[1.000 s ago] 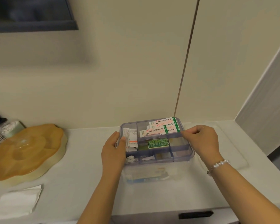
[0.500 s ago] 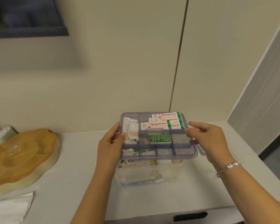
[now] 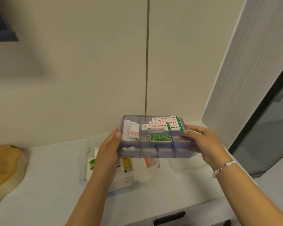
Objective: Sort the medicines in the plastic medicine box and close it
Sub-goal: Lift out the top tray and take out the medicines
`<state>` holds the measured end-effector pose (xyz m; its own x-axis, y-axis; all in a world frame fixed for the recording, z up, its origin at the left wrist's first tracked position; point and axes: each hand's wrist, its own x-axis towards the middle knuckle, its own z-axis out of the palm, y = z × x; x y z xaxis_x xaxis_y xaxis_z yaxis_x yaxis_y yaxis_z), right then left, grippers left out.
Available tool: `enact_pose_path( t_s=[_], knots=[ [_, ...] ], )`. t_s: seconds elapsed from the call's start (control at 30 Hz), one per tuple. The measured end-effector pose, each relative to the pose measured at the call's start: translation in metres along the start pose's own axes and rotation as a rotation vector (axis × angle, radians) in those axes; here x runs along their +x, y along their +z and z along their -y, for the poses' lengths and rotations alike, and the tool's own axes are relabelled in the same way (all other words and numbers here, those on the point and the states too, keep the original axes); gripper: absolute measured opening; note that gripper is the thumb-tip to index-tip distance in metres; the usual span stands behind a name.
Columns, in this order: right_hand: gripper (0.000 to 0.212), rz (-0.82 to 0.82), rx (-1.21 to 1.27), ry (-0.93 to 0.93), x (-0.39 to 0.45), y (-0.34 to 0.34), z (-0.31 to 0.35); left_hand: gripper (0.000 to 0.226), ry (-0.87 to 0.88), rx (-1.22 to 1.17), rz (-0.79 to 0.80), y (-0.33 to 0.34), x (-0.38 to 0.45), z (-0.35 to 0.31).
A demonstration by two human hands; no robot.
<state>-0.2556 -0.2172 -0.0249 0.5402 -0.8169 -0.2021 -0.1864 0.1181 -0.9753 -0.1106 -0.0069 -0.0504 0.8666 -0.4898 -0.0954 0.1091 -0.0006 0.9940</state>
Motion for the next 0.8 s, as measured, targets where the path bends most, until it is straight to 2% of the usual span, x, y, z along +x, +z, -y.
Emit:
enact_pose_path(
  t_s=[0.17,0.27,0.4,0.7,0.8],
  knots=[
    [0.039,-0.127,0.08,0.08,0.015,-0.023,-0.006,0.044,0.134,0.165,0.012,0.015,-0.002,0.006],
    [0.043,-0.21,0.096,0.111,0.021,-0.033,-0.015,0.034,0.183,0.309,0.03,0.017,-0.003,0.01],
    [0.048,-0.252,0.075,0.173,0.027,-0.039,-0.028,0.023,0.204,0.542,0.189,0.017,-0.005,0.011],
    [0.047,-0.242,-0.076,0.346,0.039,-0.027,-0.059,0.026,0.255,0.725,0.303,0.019,-0.01,0.01],
    [0.045,-0.266,-0.256,0.337,0.042,-0.03,-0.065,0.026,0.272,0.745,0.298,0.019,-0.011,0.011]
  ],
)
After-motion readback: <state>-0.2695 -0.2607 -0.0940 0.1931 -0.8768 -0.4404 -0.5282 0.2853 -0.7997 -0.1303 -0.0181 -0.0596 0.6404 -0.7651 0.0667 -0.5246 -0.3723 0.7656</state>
